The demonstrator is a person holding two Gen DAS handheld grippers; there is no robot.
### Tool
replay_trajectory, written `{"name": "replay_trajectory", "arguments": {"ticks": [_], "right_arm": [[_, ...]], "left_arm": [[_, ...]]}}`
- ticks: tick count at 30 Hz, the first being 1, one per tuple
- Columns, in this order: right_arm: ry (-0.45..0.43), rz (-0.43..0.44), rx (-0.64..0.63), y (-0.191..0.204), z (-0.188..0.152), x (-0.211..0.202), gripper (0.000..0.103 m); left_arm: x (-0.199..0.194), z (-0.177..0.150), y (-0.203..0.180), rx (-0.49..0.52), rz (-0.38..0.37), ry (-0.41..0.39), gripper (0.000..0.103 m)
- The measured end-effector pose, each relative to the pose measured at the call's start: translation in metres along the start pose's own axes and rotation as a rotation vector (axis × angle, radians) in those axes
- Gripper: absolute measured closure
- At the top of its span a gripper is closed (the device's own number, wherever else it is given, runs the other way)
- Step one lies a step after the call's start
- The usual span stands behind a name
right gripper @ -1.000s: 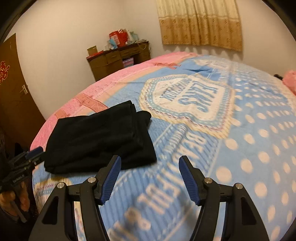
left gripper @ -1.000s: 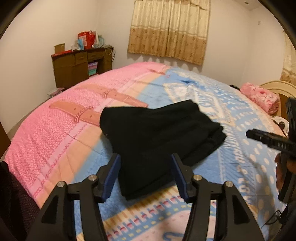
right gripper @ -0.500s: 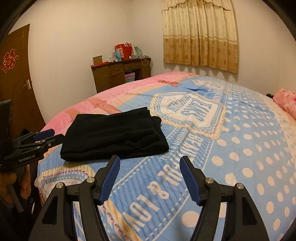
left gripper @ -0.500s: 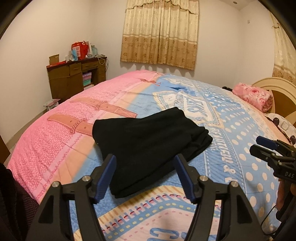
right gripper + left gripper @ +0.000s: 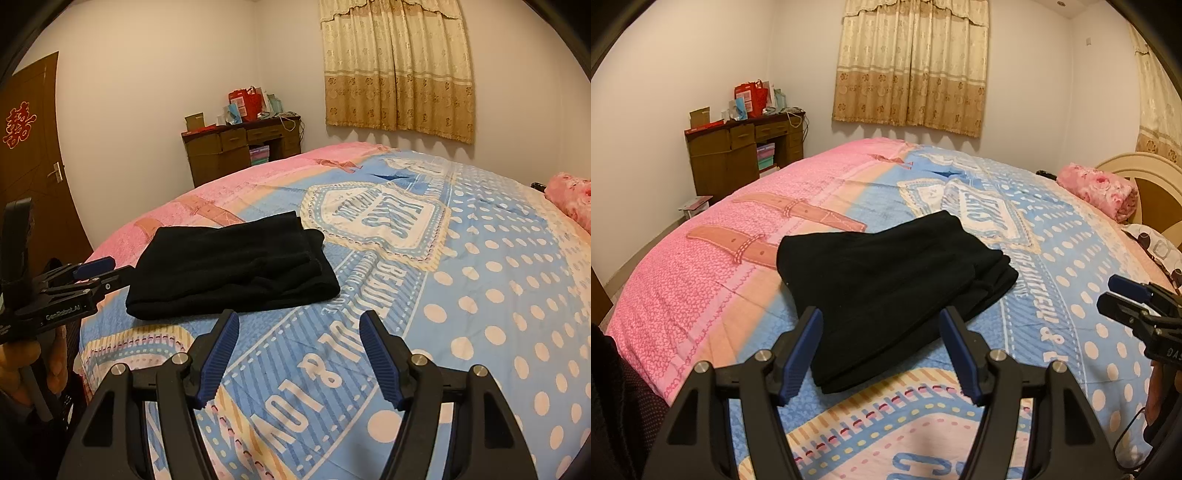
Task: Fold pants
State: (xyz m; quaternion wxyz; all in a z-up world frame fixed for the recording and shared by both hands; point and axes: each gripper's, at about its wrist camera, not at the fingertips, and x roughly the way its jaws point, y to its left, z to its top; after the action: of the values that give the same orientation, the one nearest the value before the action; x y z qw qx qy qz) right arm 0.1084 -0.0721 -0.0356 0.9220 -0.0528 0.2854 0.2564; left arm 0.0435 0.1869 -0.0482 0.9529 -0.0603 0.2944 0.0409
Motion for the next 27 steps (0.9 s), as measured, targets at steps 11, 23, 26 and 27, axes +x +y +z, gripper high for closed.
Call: {"name": "replay_trajectory", "arguments": {"ticks": [11,23,26,27], "right_arm": [[-0.023,0.001,0.002,0.0031,0.0014,-0.0041,0.034],[-0.04,0.005,-0.001,0.0029,0.0055,-0.0084,0.034],[-0.045,0.009,-0.006,0.0047,0.006,-0.0096,0.034],[-0.046,0.009,-0.009,0.0053,0.0061,-0.0096,0.034]], "left_arm": [[0.0038,-0.0022,0.0014,0.002,0.031,0.013,0.029],[0.0041,-0.0018,0.004,-0.004,0.059,0.007,0.027],[0.0063,-0.0015,0.0038,-0.002,0.065,0.016,0.024],[0.007,-0.0014,0.0036,-0.006,0.063,0.02,0.023]]}}
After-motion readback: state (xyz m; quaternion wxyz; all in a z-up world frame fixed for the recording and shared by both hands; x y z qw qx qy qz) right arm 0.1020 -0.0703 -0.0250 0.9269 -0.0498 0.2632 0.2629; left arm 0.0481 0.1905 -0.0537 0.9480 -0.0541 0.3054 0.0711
